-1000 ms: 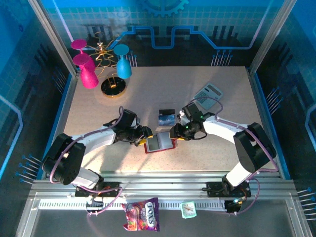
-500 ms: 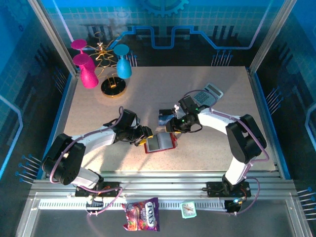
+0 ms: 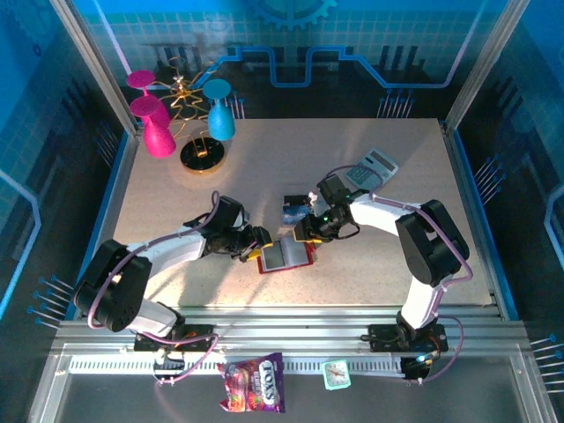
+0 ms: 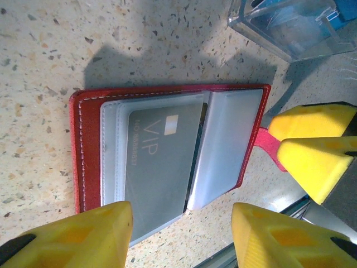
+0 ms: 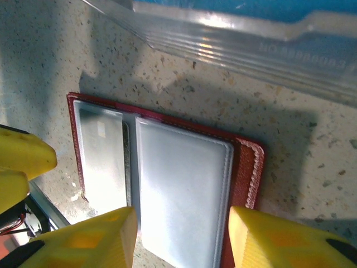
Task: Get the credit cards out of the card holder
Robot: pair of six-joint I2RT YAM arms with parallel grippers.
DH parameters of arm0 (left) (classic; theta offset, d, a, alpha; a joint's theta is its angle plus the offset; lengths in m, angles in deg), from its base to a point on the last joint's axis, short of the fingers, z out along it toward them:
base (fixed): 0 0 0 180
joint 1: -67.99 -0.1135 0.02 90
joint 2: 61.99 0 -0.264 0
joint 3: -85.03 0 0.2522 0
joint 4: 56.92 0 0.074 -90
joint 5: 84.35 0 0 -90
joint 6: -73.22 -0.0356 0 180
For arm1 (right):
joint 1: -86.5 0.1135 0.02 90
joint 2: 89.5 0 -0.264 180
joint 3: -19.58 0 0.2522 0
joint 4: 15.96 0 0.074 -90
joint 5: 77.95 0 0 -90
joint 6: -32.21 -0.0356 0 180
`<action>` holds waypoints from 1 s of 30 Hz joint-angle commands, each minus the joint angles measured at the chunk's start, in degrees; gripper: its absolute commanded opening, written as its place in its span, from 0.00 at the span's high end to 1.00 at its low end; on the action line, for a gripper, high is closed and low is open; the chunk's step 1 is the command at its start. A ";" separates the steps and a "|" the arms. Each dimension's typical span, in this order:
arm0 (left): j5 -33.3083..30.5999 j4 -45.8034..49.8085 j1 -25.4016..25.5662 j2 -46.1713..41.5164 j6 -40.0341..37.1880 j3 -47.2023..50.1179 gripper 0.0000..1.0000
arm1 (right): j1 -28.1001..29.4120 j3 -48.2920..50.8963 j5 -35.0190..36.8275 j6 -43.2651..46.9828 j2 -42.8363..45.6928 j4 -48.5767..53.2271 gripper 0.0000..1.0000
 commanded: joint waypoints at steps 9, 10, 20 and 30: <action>0.51 0.34 -0.34 0.66 -0.50 -0.34 0.49 | -0.39 0.66 1.12 0.13 4.54 5.43 0.52; 0.50 0.28 -0.34 0.77 -0.49 -0.43 0.49 | -0.38 0.49 1.27 0.14 4.80 5.81 0.52; 1.25 -0.46 -0.29 1.80 -0.47 -0.98 0.49 | 2.07 -2.21 2.68 -2.00 6.81 8.14 0.52; 2.04 -2.60 -0.32 2.63 0.42 -0.55 0.62 | 8.56 -6.91 1.56 -6.12 2.07 4.36 0.54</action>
